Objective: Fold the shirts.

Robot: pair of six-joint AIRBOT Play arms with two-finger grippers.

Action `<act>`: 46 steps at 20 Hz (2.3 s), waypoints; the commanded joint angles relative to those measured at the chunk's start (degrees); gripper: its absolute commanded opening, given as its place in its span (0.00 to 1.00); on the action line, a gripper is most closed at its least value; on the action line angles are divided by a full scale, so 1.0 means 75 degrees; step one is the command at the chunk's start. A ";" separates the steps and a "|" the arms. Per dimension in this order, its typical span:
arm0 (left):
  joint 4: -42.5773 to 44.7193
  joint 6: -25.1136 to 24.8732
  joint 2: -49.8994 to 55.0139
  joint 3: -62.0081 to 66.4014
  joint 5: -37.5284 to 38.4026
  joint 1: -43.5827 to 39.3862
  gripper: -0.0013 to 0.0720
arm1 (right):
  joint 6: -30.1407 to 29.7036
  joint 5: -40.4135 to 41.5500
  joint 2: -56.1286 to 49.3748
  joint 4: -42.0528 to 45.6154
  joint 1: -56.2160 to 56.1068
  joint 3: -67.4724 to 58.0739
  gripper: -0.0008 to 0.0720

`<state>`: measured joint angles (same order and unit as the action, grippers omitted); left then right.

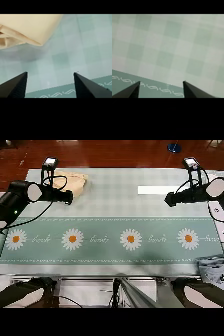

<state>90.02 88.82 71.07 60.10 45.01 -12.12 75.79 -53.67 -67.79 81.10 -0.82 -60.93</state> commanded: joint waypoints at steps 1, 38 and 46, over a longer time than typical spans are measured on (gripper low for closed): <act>0.0000 -0.0003 0.0000 0.0003 -0.0003 -0.0006 1.00 | 0.0000 0.0000 0.0006 0.0000 0.0000 -0.0009 0.85; -0.0557 0.0399 0.2107 0.1192 -0.3238 0.1614 0.95 | 0.0090 0.0918 0.0003 0.0050 0.0006 0.0000 0.83; -0.0697 0.0399 0.3206 0.1195 -0.3363 0.1644 0.96 | 0.0090 0.0647 0.0003 0.0050 0.0006 0.0000 0.83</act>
<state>85.36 91.72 92.38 68.99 20.69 0.08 76.40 -47.72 -67.79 81.49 -0.82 -60.93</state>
